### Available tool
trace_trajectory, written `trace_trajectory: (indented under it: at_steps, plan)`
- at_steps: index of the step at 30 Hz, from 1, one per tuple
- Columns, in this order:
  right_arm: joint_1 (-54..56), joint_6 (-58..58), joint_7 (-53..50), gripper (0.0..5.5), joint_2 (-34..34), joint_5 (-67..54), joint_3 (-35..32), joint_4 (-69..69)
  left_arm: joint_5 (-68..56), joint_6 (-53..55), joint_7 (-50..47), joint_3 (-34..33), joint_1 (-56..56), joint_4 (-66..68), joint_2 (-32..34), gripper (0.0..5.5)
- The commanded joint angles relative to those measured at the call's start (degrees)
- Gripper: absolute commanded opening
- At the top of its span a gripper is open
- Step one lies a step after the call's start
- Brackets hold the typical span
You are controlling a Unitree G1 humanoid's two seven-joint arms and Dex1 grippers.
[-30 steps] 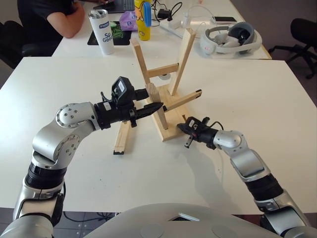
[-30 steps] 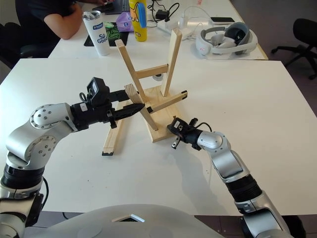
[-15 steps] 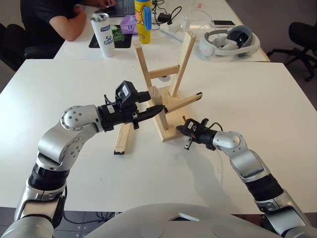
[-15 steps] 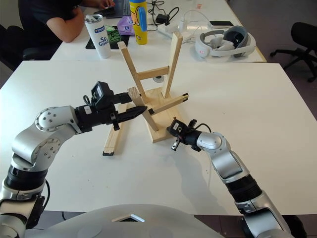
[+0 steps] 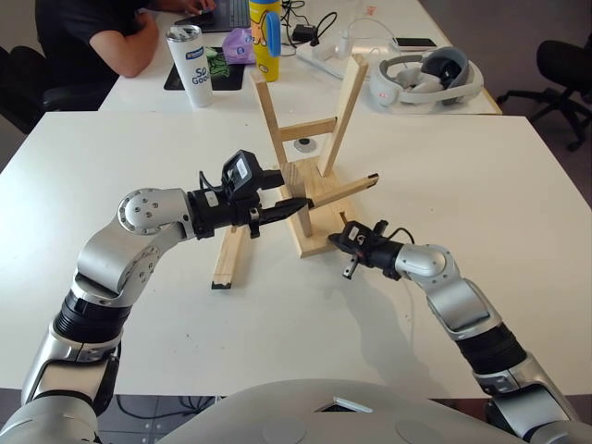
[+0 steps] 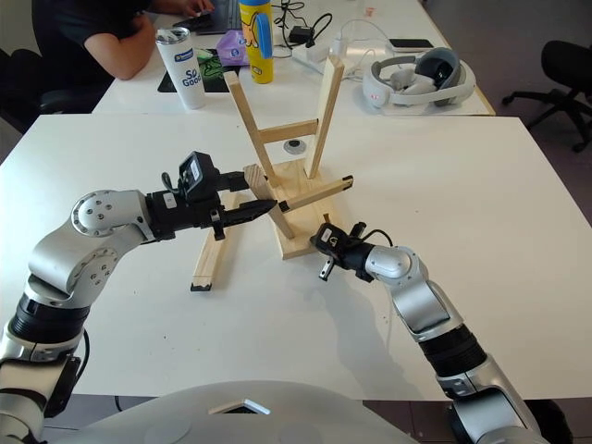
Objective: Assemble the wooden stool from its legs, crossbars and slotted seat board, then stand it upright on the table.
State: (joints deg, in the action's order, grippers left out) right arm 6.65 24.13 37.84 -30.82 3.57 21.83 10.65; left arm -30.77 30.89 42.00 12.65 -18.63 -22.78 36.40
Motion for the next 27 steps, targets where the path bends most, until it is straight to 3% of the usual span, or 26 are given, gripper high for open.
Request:
trace_trajectory:
  at_steps: [1,7,17,27]
  plan:
    - [-2.15,3.61,1.86,0.0,0.04,0.67,2.71,-3.01,1.35,5.81,1.02,2.07,4.42,6.21,0.76,2.03]
    - [-1.96,4.62,2.43,0.0,-0.72,1.6,4.16,-3.36,1.13,9.08,0.11,0.96,1.08,13.07,-0.36,2.03]
    - [-1.48,4.14,2.96,0.0,-1.27,1.97,4.93,-3.52,1.21,7.97,2.16,4.74,7.69,6.64,1.38,2.03]
    - [-0.8,4.6,3.32,0.0,-1.09,1.46,5.52,-3.84,0.94,7.32,0.8,1.33,2.94,11.43,-0.82,2.03]
